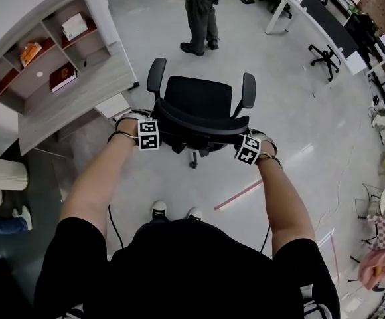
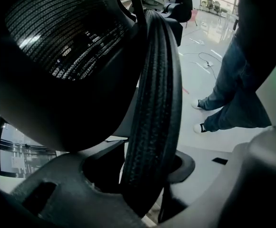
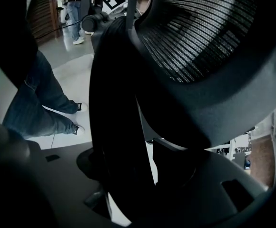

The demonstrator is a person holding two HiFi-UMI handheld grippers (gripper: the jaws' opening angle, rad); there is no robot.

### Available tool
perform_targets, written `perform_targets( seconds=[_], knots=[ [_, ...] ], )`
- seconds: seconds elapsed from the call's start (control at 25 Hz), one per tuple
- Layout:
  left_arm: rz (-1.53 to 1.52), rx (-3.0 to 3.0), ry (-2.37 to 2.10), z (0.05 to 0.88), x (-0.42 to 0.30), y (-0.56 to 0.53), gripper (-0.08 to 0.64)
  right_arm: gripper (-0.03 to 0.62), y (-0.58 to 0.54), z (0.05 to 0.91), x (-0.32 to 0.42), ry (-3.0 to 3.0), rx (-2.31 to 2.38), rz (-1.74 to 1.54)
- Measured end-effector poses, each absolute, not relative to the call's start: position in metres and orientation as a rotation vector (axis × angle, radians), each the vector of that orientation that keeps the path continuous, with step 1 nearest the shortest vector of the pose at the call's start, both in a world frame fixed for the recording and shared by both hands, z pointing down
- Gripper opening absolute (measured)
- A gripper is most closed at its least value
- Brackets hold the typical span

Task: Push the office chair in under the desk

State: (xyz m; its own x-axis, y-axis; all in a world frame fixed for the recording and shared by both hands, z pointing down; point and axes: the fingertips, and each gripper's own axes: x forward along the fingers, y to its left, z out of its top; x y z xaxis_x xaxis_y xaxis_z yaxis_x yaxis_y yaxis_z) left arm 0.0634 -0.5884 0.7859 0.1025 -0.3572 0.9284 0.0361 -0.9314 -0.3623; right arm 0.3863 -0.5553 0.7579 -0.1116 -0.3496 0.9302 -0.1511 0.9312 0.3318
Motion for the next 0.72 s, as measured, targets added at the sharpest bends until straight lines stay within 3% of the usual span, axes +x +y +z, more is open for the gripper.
perform_targets(
  seconds=[0.72],
  knots=[
    [-1.921,-2.074,0.374,0.783,0.063,-0.515,0.172,0.216,-0.492,0.755,0.388,-1.7,0.351,-0.221]
  ],
)
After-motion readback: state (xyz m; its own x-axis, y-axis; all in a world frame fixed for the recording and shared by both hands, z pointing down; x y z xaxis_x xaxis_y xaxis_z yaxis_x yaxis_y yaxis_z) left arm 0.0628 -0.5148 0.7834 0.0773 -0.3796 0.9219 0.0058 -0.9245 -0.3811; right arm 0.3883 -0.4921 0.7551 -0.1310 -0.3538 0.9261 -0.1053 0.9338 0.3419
